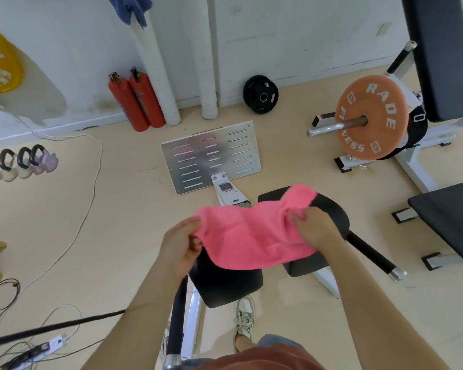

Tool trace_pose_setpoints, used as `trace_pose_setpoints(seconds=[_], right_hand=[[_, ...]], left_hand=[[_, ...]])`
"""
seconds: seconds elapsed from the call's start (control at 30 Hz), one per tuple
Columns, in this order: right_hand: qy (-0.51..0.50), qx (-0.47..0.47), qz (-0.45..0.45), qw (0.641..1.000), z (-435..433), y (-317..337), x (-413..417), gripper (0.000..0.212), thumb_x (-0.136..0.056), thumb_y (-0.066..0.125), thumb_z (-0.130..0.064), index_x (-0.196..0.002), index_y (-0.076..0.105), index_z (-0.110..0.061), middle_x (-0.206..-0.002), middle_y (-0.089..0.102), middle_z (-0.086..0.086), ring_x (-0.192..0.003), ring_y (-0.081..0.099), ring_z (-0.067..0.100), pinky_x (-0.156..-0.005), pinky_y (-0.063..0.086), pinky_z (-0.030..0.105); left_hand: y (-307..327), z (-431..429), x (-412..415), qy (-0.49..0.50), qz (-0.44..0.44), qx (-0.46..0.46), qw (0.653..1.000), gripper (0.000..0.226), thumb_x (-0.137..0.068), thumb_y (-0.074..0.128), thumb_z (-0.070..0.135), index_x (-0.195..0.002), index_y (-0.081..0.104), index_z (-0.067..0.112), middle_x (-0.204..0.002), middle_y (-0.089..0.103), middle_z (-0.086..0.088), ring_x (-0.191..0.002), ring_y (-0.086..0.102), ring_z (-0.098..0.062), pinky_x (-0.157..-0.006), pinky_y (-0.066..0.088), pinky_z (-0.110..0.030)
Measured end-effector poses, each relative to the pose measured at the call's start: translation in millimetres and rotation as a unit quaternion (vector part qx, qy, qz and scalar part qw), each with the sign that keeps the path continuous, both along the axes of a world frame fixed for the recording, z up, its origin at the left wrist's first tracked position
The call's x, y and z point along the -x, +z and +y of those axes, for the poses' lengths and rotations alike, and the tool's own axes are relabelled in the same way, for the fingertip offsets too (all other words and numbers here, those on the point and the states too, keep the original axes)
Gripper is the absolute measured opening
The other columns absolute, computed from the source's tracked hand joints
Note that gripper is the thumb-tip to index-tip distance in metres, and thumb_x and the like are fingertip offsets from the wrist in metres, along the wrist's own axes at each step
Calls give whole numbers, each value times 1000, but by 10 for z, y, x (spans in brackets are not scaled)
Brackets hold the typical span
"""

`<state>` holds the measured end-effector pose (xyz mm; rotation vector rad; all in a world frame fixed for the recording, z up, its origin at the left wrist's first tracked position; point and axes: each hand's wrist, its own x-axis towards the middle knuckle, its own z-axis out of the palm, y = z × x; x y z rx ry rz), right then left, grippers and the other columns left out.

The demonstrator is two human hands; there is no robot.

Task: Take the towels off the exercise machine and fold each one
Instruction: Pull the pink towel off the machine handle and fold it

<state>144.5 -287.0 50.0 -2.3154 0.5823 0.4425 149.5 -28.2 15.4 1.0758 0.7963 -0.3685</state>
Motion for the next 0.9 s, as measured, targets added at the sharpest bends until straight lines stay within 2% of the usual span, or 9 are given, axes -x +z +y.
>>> trace_pose_setpoints(seconds=[0.07,0.13,0.2,0.3,0.43,0.53,0.63,0.8,0.9], right_hand=[[18,-29,-64,997,281,123,-7,28,-97,44,-22,-87,70,-18,-81,64,10,-74,57,21,-71,45,32],[55,-154,-101,981,552,234,59,27,-92,53,-17,-75,72,-27,-69,61,2,-66,51,13,-67,42,29],[25,-280,-84,956,747,354,144,28,-96,51,-18,-81,74,-25,-73,69,-7,-69,61,6,-68,48,24],[11,-359,-89,929,835,468,204,27,-99,49,-17,-88,73,-23,-73,72,-14,-69,64,0,-65,49,14],[55,-346,-98,931,748,498,186,10,-87,69,-18,-95,74,-21,-87,75,2,-86,71,20,-82,56,33],[59,-341,-123,930,729,552,146,18,-85,68,-6,-93,75,-21,-81,75,1,-78,70,11,-72,55,24],[75,-309,-133,939,769,576,102,28,-86,58,2,-85,74,-20,-66,68,-7,-60,59,1,-58,45,12],[160,-200,-124,959,842,513,77,16,-86,55,-8,-76,68,-11,-63,62,2,-57,48,7,-58,44,26],[170,-191,-99,962,794,550,55,21,-86,58,-21,-69,65,-11,-62,65,0,-58,54,10,-62,47,30]], left_hand=[[219,-227,57,-74,-50,-20,996,16,-84,59,-6,-93,66,5,-57,50,-2,-42,42,-10,-43,39,-17],[425,-405,112,-150,-118,-36,981,23,-84,58,-8,-95,68,9,-65,60,-2,-54,56,-11,-53,47,-18],[543,-495,144,-216,-179,-85,956,29,-87,54,-7,-102,69,14,-85,70,-6,-77,67,-15,-71,54,-24],[644,-515,151,-273,-222,-186,917,41,-90,44,-5,-110,66,23,-100,70,-3,-94,66,-18,-87,54,-31],[774,-488,175,-251,-252,-217,909,34,-94,43,0,-111,60,24,-102,68,-1,-92,65,-8,-82,55,-26],[859,-468,178,-232,-272,-229,905,21,-92,53,3,-106,57,18,-86,69,1,-77,65,0,-70,53,-17],[897,-445,144,-252,-290,-290,877,25,-84,62,4,-97,63,26,-83,72,8,-80,67,-1,-69,50,-13],[962,-426,107,-244,-271,-378,851,29,-74,60,4,-88,66,29,-70,71,12,-69,66,-1,-73,53,-22],[942,-377,123,-241,-294,-446,810,22,-73,64,8,-81,68,28,-71,67,13,-70,63,-4,-73,52,-26]])
